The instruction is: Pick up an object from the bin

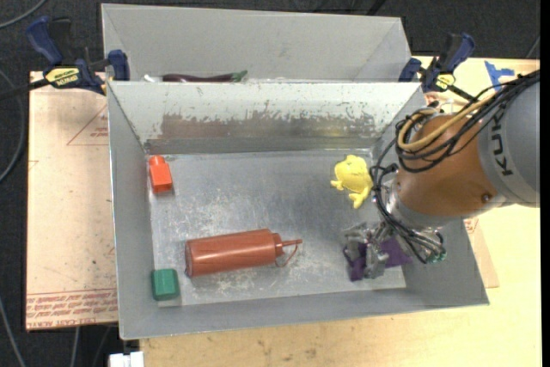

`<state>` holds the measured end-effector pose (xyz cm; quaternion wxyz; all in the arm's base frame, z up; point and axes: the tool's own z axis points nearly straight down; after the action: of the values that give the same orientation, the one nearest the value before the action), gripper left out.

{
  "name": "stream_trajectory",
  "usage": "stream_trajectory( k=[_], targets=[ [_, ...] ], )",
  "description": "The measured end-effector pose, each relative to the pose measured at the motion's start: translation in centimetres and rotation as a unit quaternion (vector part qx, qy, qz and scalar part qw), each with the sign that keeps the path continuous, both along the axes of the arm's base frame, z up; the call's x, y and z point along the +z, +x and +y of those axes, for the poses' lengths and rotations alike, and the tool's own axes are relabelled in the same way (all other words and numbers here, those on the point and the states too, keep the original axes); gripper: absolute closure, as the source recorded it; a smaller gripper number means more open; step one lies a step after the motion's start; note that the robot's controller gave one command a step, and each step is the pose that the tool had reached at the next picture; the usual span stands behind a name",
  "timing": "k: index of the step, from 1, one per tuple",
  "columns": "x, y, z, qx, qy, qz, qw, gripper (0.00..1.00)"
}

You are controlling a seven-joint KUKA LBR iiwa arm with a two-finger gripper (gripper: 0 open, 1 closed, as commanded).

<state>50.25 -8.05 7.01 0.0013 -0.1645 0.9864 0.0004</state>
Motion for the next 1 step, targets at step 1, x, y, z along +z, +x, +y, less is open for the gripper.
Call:
stream_trajectory(
  k=[1],
  targets=[
    [11.53,-0.21,-0.7,0.005,0.001,-0.0013,1.0,1.0]
  ],
)
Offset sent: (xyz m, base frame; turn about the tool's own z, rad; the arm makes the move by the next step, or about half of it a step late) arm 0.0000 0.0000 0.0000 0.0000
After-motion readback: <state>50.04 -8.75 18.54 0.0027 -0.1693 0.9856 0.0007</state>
